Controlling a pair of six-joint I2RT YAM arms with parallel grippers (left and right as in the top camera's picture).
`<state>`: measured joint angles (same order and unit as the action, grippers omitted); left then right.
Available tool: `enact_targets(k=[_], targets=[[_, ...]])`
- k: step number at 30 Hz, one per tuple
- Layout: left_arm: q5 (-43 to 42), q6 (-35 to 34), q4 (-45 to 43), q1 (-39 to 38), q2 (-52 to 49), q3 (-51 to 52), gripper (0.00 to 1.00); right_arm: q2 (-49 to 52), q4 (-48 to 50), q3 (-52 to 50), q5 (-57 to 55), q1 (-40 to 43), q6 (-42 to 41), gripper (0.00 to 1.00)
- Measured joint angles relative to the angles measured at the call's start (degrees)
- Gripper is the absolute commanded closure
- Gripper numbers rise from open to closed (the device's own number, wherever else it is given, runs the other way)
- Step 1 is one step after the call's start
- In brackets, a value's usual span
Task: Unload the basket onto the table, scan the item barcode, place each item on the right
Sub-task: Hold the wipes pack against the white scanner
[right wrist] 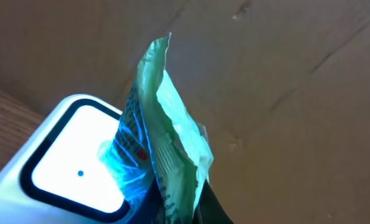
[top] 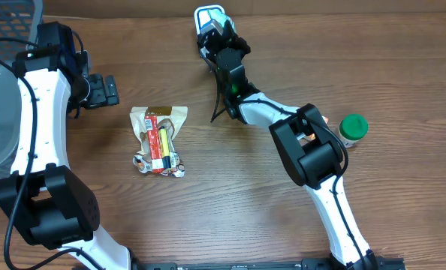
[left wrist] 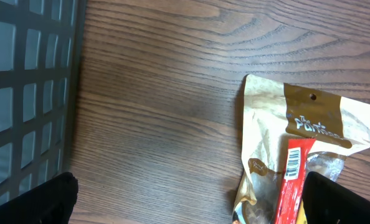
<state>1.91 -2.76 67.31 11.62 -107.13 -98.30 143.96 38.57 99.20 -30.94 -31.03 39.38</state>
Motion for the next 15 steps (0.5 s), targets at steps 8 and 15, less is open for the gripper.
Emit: enact_targets(k=[8,15], targets=[[0.00,0.00,0.00,-0.02,0.00,0.00,0.00,-0.02,-8.52,1.14,-0.66,-3.04,0.09,0.96],[0.00,0.00,0.00,0.00,0.00,0.00,0.00,-0.02,-9.11,1.14,-1.36,-4.76,0.24,0.96]])
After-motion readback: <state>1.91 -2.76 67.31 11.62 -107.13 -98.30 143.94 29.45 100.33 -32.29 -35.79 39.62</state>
